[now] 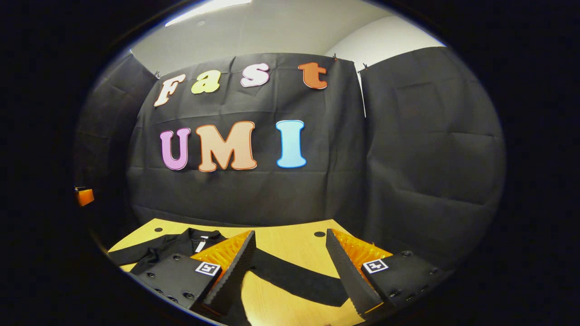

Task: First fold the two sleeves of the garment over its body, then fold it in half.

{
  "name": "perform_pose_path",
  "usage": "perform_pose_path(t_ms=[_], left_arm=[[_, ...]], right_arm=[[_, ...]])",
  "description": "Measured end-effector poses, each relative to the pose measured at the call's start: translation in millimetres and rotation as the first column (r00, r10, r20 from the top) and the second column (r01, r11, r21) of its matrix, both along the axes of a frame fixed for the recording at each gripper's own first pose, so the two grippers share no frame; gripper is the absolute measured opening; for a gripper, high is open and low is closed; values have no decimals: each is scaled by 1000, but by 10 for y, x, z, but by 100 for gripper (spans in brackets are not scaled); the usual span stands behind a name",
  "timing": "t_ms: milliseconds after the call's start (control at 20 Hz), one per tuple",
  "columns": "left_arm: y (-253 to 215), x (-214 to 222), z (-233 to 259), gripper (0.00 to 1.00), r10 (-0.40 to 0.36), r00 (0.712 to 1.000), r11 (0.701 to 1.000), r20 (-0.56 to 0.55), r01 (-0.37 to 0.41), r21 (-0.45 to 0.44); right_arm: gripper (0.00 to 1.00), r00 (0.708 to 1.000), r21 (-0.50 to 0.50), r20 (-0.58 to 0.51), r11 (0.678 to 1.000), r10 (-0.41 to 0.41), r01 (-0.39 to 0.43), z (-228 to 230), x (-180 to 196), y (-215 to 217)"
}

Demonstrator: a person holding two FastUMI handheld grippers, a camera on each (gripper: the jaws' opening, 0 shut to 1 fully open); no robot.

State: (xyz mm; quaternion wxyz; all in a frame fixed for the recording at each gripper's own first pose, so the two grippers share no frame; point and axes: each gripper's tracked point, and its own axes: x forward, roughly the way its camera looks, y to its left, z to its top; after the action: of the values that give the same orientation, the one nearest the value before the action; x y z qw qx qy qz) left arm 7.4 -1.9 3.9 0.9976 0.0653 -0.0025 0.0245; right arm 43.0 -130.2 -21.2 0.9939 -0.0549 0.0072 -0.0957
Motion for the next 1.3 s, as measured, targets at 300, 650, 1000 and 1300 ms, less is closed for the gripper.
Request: perform_pose_path(t_ms=[300, 650, 1000, 1300], left_arm=[[78, -49, -83, 93, 57, 998, 998, -10, -57, 7], [86, -65, -99, 92, 106, 994, 994, -14, -105, 34], [121, -74, -199, 92, 136, 990, 990, -34, -135, 39], [175, -61, -248, 93, 165, 985, 986, -46, -164, 36]], right_arm=[[98, 995, 18, -76, 997, -70, 72, -546, 310, -533], [98, 954, 34, -275, 990, -121, 135, -1437, 576, -1001], [99, 875, 121, -462, 967, -146, 225, -2132, 764, -1425], [99, 811, 104, -562, 958, -164, 266, -2518, 792, -1632]])
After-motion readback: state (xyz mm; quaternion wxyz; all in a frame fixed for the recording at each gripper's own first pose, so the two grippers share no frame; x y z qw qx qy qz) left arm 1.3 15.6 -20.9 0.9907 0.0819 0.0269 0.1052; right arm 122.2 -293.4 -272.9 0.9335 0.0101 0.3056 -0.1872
